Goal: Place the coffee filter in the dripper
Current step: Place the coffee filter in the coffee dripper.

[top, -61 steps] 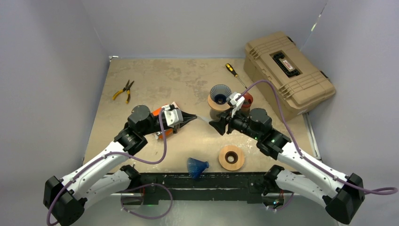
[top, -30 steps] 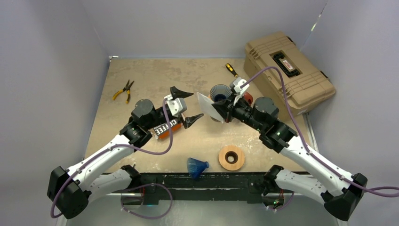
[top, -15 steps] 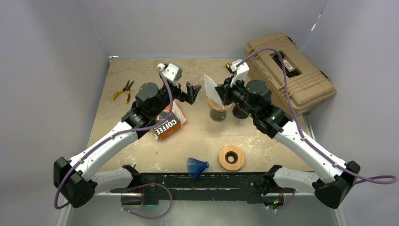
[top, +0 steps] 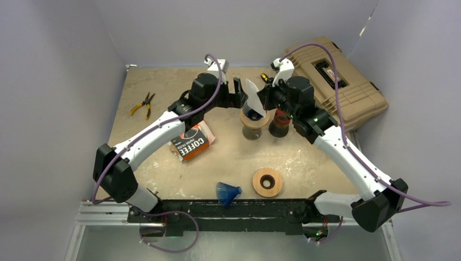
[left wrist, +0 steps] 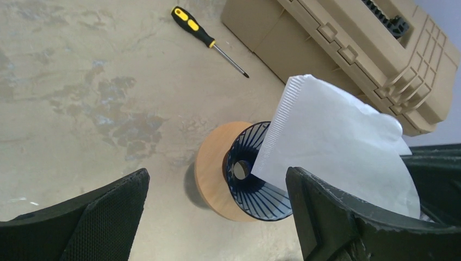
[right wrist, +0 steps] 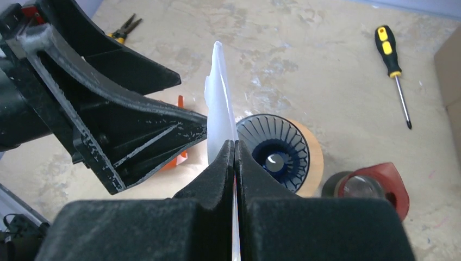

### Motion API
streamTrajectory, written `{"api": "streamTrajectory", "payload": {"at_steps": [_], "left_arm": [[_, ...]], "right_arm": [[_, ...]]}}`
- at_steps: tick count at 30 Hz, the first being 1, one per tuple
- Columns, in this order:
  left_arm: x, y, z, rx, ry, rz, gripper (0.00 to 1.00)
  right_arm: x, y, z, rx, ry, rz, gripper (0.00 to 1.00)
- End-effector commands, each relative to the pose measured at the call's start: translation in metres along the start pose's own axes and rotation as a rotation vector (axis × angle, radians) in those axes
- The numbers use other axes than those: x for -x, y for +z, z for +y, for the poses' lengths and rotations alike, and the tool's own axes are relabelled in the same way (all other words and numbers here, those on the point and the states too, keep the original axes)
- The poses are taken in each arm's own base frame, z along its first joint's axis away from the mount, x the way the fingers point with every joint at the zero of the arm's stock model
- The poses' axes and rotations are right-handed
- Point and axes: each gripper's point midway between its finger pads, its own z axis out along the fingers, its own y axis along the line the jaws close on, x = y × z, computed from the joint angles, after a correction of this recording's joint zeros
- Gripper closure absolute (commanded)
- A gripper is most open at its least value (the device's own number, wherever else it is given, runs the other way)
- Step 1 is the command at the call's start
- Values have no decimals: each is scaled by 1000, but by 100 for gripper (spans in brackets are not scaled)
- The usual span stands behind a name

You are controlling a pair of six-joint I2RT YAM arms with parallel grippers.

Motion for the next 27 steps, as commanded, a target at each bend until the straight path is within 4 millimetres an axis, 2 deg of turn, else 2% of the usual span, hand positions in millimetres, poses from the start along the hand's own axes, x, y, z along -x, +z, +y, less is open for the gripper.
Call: {"api": "streamTrajectory", "payload": {"at_steps": [1,8,13,19,27], "left_arm": [[20,1,-23,-19,-129,-19,4],[15,10,-28,29,-188,-1,5],[11,15,-40,9,-217,12,6],[10,18,-51,-30,-286,15,13],[3,31,-55,-45,-317,34,14]], "right_arm": [[14,-7,-9,-61,11,-18,100],[0,-9,-30,-175,1,20,100],[-12,0,-37,-200,-22,48,100],[-16,8,-28,-151,-17,57,100],[-14,6,-19,-98,-8,46,100]]}}
